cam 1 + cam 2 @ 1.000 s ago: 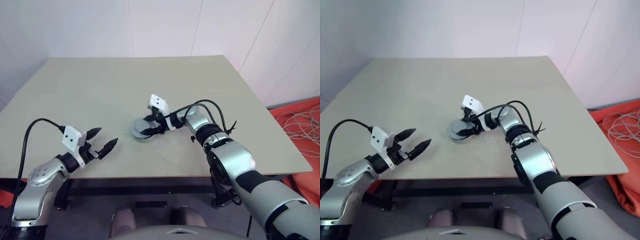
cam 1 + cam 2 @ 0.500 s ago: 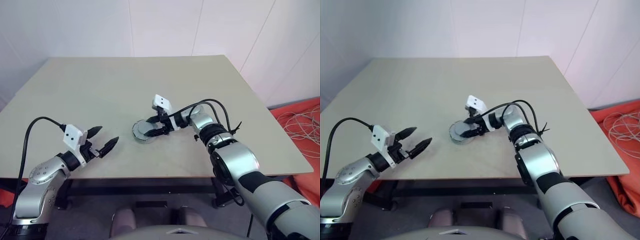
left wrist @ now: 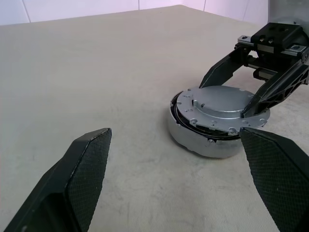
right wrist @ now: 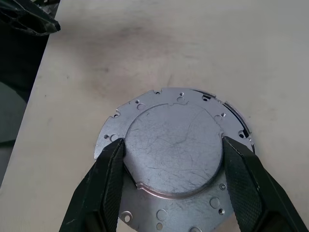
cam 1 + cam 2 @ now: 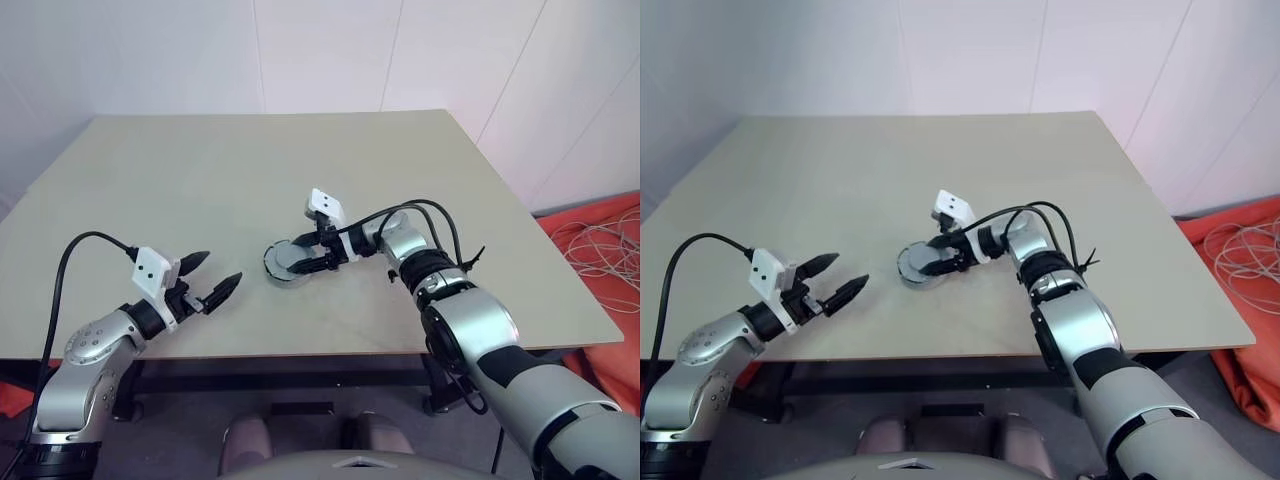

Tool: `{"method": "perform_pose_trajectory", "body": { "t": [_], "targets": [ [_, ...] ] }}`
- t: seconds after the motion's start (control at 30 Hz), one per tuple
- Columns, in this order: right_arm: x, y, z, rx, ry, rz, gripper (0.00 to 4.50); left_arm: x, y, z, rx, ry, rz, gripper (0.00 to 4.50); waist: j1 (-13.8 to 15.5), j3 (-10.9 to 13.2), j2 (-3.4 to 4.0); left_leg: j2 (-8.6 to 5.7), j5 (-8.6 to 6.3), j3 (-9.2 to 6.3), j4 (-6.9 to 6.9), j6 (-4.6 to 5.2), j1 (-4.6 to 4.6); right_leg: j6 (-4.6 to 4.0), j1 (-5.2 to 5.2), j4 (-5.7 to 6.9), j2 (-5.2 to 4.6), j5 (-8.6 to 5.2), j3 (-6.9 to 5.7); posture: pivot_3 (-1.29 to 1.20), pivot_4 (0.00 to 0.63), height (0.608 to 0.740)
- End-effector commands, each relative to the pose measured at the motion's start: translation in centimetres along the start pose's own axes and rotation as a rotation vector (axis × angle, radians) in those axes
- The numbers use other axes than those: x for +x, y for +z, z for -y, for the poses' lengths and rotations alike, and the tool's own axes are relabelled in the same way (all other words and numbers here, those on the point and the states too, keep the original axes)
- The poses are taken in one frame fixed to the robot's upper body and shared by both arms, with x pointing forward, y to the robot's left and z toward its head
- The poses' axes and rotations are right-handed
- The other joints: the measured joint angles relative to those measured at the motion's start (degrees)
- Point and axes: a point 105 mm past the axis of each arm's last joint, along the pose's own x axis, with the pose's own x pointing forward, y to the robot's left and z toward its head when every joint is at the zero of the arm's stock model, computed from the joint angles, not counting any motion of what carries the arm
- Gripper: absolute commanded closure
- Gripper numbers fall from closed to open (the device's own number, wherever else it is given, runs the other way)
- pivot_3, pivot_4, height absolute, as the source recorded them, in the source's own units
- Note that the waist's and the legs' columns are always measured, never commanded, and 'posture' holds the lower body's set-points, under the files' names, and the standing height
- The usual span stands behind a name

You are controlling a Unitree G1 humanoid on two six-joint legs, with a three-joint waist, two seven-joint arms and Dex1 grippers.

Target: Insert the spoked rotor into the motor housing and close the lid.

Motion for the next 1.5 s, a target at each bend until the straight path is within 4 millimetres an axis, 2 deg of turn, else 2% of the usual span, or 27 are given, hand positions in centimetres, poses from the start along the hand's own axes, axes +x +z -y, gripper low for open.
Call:
{"method": "perform_pose_trajectory", "body": {
  "t": [0.03,0.23,0.63,1.03,1.27,1.5],
  "targets": [
    [0.0,2.4,0.3,-0.072,-0.02,0.087,1.51,0.0,1.1,-0.1,0.033,-0.003,0.031,0.0,0.0,0.0,0.0,0.0,0.0,0.0,0.0,0.0,-0.02,0.0,-0.02,0.0,0.0,0.0,0.0,0.0,0.0,0.74],
    [0.0,2.4,0.3,-0.074,-0.047,0.115,1.51,0.1,1.1,-0.1,0.033,-0.009,0.03,0.0,0.1,0.0,0.0,-0.01,0.0,0.0,0.0,0.0,-0.07,0.0,-0.06,0.0,-0.01,0.0,0.0,0.0,0.0,0.74],
    [0.1,0.8,0.7,-0.11,-0.109,0.044,1.51,0.2,0.9,-0.1,0.03,-0.024,0.024,0.0,0.1,0.0,0.0,-0.01,0.0,0.0,0.0,-0.01,-0.07,0.01,-0.06,0.01,-0.02,0.0,0.0,0.0,0.0,0.74],
    [0.4,0.0,0.7,-0.137,-0.114,-0.009,1.51,0.2,0.6,0.1,0.013,-0.034,0.015,0.0,0.0,0.0,0.0,-0.01,0.01,0.0,0.01,-0.02,-0.02,0.02,-0.03,0.03,-0.02,-0.01,0.01,0.0,0.0,0.74],
    [0.1,-1.1,0.6,-0.136,-0.104,-0.08,1.51,0.1,0.4,0.0,-0.001,-0.034,-0.001,0.0,0.1,0.0,0.0,-0.02,0.01,0.0,0.01,-0.02,0.08,0.03,0.09,0.02,-0.02,-0.01,0.01,0.0,0.0,0.74],
    [0.0,-0.6,0.7,-0.172,-0.099,-0.107,1.51,-0.3,0.5,-0.6,-0.007,-0.026,-0.014,0.0,0.1,0.0,0.0,-0.04,0.01,0.0,0.01,-0.02,0.18,0.2,0.2,0.01,-0.05,-0.11,0.02,0.0,0.0,0.74]
  ]
}}
